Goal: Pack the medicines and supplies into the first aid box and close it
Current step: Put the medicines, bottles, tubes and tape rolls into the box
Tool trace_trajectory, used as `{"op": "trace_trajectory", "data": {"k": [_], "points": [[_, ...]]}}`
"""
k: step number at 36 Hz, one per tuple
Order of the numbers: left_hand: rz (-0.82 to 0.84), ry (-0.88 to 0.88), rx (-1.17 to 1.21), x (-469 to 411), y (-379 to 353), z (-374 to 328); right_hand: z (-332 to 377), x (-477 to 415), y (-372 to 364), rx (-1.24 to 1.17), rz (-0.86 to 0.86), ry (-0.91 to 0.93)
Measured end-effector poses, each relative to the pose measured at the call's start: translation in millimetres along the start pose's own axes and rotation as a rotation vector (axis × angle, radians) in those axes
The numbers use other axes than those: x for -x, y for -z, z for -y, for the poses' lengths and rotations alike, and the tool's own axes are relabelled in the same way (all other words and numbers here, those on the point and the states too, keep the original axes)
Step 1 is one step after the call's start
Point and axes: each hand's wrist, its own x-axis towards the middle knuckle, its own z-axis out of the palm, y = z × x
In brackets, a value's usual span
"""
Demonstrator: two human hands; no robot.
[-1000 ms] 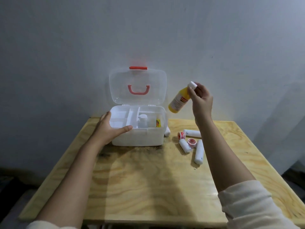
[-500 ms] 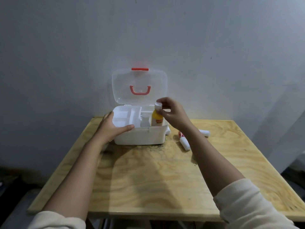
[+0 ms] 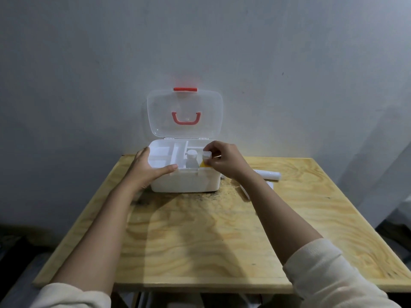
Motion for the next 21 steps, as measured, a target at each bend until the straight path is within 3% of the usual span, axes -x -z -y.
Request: {"op": "trace_trajectory", "data": {"k": [17,21], "points": [[0.004,0.027,0.024,3,0,-5,-2,4,5,0.071,-0.002,0.055],[0.001,0.042,0.035,4,1,-3,-8,6,15,-0.033,-0.126,0.065]]}}
